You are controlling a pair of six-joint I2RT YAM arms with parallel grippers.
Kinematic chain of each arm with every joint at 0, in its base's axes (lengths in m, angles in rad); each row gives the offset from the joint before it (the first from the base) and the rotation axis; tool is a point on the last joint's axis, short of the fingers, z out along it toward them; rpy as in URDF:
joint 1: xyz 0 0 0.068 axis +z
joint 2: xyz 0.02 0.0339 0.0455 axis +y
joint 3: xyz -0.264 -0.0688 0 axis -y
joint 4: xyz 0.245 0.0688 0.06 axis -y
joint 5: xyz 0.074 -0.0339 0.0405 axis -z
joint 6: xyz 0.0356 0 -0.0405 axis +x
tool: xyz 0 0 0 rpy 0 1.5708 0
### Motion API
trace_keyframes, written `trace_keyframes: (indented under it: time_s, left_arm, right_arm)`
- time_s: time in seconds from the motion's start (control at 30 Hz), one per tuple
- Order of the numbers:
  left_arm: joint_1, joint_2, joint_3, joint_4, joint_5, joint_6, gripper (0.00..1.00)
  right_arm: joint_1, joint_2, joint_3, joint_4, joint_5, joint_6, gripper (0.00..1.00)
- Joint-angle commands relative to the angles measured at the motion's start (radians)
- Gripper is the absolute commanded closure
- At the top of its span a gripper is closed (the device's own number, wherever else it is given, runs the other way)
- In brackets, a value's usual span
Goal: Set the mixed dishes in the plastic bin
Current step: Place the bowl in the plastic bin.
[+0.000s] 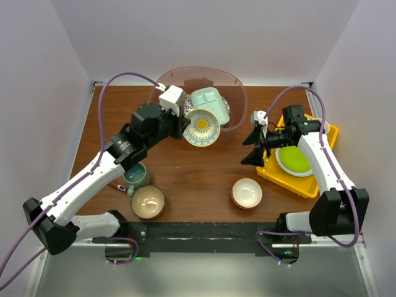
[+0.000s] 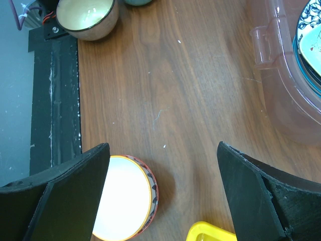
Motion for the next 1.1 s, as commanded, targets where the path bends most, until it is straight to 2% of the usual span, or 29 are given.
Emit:
trace_keyframes:
  time_s: [0.0, 0.7, 1.07]
  left_arm:
    - [0.039, 0.013, 0.081, 0.115, 0.06, 0.013, 1.0]
    - [0.237, 0.18, 0.232, 0.175, 0.298, -0.108, 1.0]
    - [0.282, 0.244, 0.291, 0.177, 0.344, -0.142, 1.0]
  right_arm:
    - [-0.004, -0.021, -0.001, 0.017, -0.036, -0.02, 0.08]
    - [-0.004, -0.028, 0.001, 0.023, -0.026, -0.014, 0.08]
    - [-0.004, -0.033, -0.004, 0.03, -0.024, -0.005, 0.08]
